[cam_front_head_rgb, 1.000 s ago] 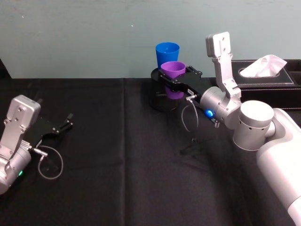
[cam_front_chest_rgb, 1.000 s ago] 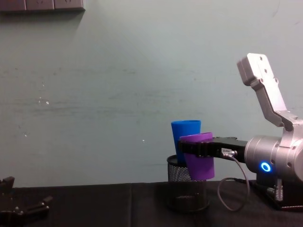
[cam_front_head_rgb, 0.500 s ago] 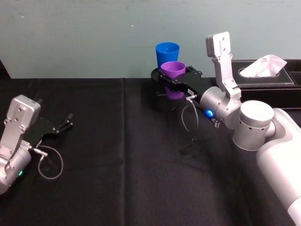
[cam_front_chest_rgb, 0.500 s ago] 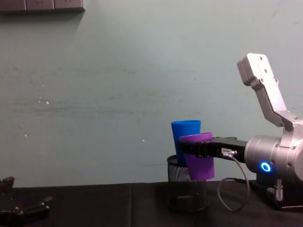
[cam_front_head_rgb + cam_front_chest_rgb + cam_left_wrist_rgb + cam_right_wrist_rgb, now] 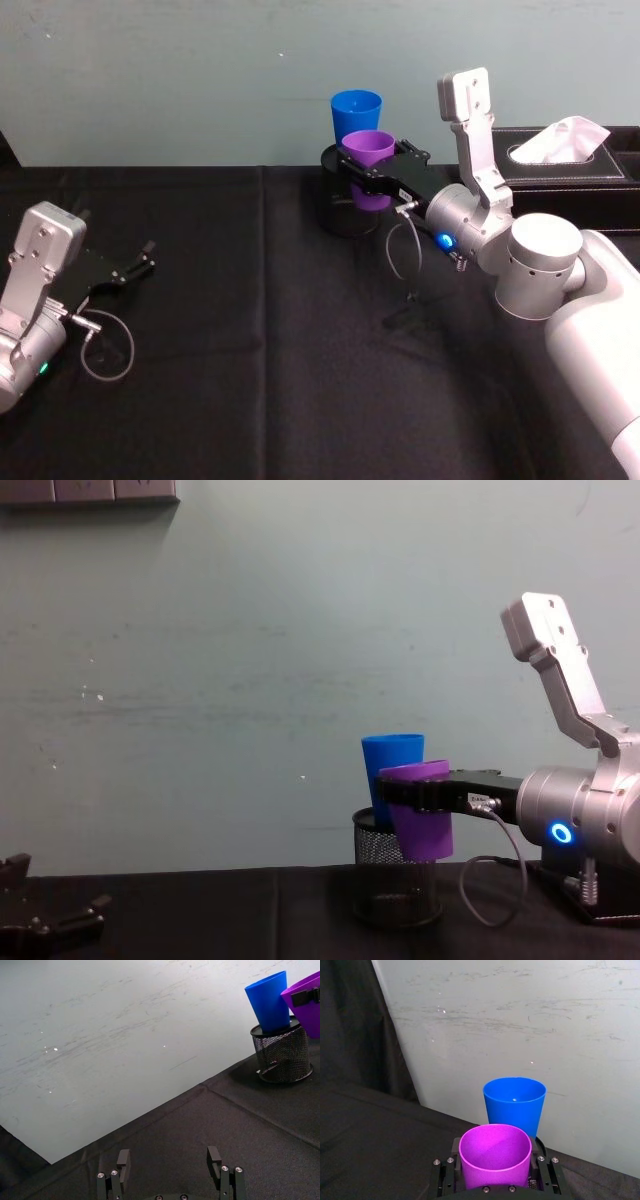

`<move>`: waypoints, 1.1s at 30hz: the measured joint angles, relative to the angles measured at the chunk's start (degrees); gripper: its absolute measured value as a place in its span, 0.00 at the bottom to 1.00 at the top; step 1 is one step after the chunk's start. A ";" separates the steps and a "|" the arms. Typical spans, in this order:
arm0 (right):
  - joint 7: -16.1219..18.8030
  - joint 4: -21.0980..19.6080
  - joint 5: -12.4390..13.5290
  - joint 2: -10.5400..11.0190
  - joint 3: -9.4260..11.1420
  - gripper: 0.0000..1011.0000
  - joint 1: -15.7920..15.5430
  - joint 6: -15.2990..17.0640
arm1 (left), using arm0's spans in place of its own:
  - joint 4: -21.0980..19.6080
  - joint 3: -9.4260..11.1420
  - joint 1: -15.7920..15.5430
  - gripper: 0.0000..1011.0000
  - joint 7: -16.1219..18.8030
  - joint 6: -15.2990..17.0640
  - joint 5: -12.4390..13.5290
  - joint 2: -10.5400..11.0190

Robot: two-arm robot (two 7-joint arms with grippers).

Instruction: Pick up one cup with a gripper and tap it against the other cup.

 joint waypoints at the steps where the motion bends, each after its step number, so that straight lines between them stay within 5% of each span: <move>1: 0.00 0.00 0.00 0.00 0.00 0.73 0.00 0.00 | 0.00 0.00 0.00 0.99 0.00 0.00 0.00 0.00; 5: 0.09 -0.25 -0.13 0.01 0.17 0.73 -0.18 -0.01 | 0.00 0.00 0.00 0.99 0.00 0.00 0.00 0.00; 11: -0.01 -6.01 -0.78 0.99 0.70 0.73 -4.36 0.40 | 0.00 0.00 0.00 0.99 0.00 0.00 0.00 0.00; 20: -2.45 -20.11 -3.34 4.29 0.95 0.73 -16.75 -0.11 | 0.00 0.00 0.00 0.99 0.00 0.00 0.00 0.00; 23: -3.48 -22.25 -4.73 4.76 1.15 0.73 -20.37 -3.10 | 0.00 0.00 0.00 0.99 0.00 0.00 0.00 0.00; 26: -5.28 -21.62 -7.05 4.13 1.29 0.73 -23.73 -10.27 | 0.00 0.00 0.00 0.99 0.00 0.00 0.00 0.00; 33: -7.98 -17.49 -9.72 2.08 1.58 0.73 -25.80 -17.12 | 0.00 0.00 0.00 0.99 0.00 0.00 0.00 0.00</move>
